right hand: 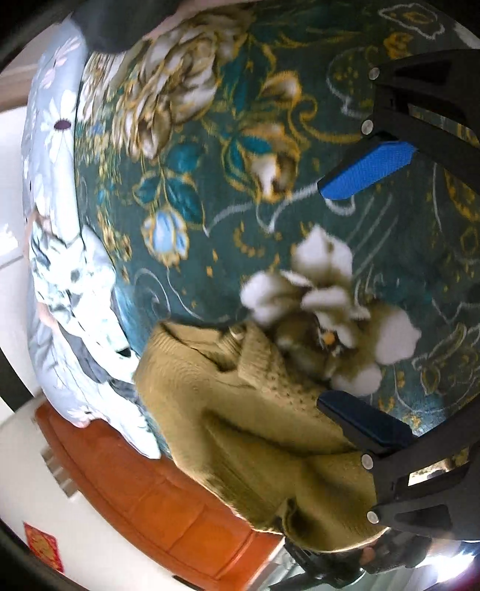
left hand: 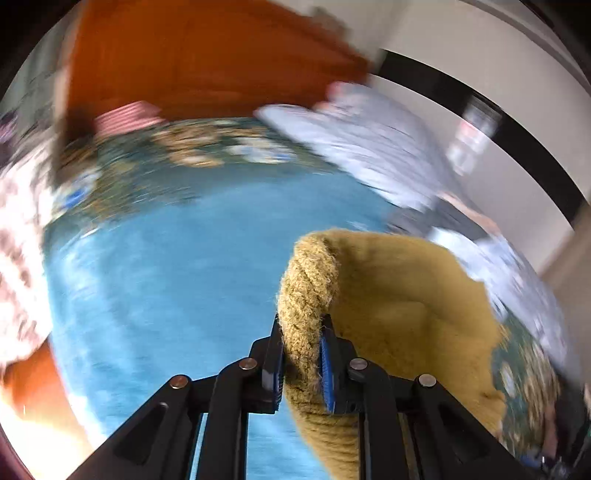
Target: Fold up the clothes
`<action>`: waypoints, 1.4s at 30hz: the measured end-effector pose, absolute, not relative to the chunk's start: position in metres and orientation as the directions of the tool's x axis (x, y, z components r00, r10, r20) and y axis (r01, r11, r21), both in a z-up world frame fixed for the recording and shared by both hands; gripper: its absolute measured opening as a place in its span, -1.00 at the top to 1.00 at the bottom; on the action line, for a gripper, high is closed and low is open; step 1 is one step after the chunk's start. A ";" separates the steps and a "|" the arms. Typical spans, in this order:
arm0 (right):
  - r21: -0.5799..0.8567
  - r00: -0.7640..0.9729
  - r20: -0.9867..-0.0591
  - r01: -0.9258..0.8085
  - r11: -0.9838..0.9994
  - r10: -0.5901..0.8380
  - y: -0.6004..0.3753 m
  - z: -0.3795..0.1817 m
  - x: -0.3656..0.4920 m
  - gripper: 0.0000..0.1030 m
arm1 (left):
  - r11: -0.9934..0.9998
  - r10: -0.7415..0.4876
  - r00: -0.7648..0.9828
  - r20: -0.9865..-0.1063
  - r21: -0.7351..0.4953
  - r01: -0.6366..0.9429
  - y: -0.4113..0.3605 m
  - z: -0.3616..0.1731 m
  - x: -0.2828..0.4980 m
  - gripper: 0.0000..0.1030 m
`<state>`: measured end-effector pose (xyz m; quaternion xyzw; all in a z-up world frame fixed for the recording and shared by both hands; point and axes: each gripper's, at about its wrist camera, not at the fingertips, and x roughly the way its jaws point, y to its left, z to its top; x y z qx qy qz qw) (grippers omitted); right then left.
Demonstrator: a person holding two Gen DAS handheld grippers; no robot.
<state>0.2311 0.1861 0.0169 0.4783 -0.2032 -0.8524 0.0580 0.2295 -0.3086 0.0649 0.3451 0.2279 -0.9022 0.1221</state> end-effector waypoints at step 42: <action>0.375 -0.622 -0.717 0.039 -0.926 -0.316 0.129 0.118 0.047 0.75 | -0.770 0.267 -0.707 -0.655 -0.586 0.252 -0.321 0.034 0.214 0.65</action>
